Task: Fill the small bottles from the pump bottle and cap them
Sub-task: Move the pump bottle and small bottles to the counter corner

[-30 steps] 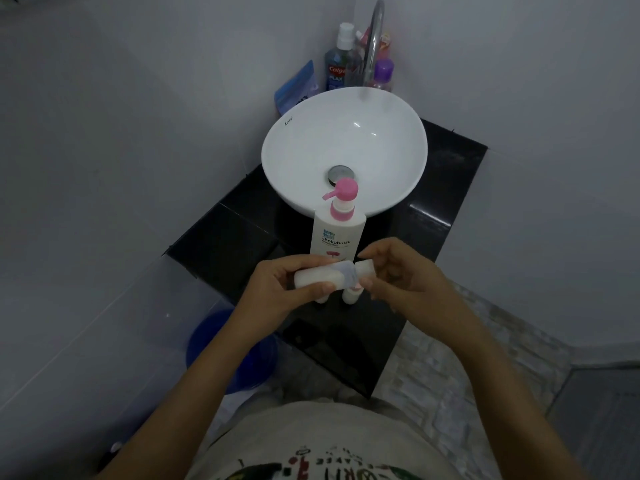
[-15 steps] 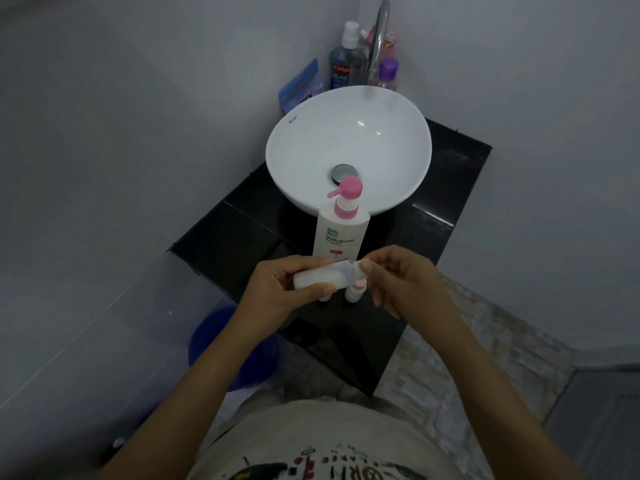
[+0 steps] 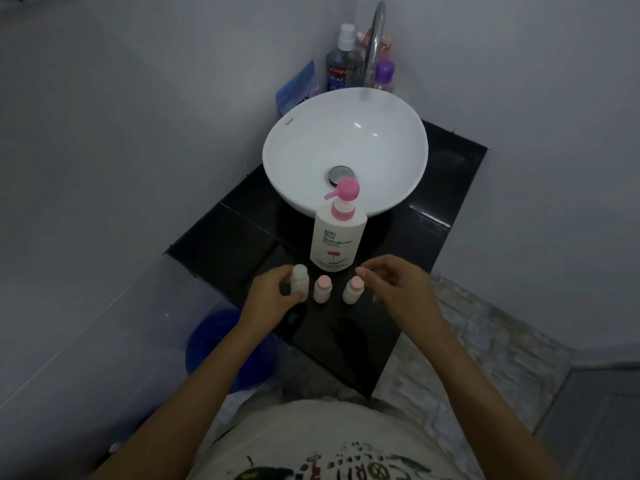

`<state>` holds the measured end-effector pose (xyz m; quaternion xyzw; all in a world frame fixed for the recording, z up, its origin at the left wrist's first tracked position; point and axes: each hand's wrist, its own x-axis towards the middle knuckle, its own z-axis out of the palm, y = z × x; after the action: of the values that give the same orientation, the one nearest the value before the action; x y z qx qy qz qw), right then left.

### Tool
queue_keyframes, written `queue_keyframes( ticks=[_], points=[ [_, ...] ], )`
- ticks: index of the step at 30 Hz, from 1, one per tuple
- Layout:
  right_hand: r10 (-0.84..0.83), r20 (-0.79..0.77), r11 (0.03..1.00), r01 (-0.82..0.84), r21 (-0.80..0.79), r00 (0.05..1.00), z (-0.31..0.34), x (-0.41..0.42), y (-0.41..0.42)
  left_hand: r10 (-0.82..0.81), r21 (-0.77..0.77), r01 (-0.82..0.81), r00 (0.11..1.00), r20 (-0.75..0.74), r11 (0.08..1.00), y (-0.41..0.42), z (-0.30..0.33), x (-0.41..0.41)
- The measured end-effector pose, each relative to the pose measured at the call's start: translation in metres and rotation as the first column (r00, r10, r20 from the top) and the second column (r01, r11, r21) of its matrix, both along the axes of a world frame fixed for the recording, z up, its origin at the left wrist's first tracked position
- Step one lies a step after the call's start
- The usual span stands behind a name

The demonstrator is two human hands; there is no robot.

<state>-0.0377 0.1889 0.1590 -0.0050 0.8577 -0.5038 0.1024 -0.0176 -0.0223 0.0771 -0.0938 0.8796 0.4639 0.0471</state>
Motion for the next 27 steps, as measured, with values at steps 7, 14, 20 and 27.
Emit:
queue_keyframes(
  ticks=[7,14,20,27],
  points=[
    [-0.019,-0.001,0.997,0.019,0.079,1.000,-0.009,-0.001,0.009,-0.030,-0.024,0.032,0.996,0.087,0.999,0.003,-0.031,-0.007],
    [-0.043,-0.079,0.991,0.053,0.125,0.996,-0.015,-0.017,0.014,-0.081,0.001,0.083,0.971,0.226,0.997,-0.014,-0.028,-0.014],
    [0.019,-0.033,0.982,-0.013,0.187,0.999,-0.026,-0.068,0.017,0.132,0.138,-0.123,0.990,-0.053,0.983,-0.037,0.009,-0.047],
    [0.208,0.045,0.962,-0.213,0.171,0.977,-0.049,-0.097,-0.002,-0.155,0.163,0.155,0.988,-0.016,0.974,-0.005,0.018,-0.088]
  ],
)
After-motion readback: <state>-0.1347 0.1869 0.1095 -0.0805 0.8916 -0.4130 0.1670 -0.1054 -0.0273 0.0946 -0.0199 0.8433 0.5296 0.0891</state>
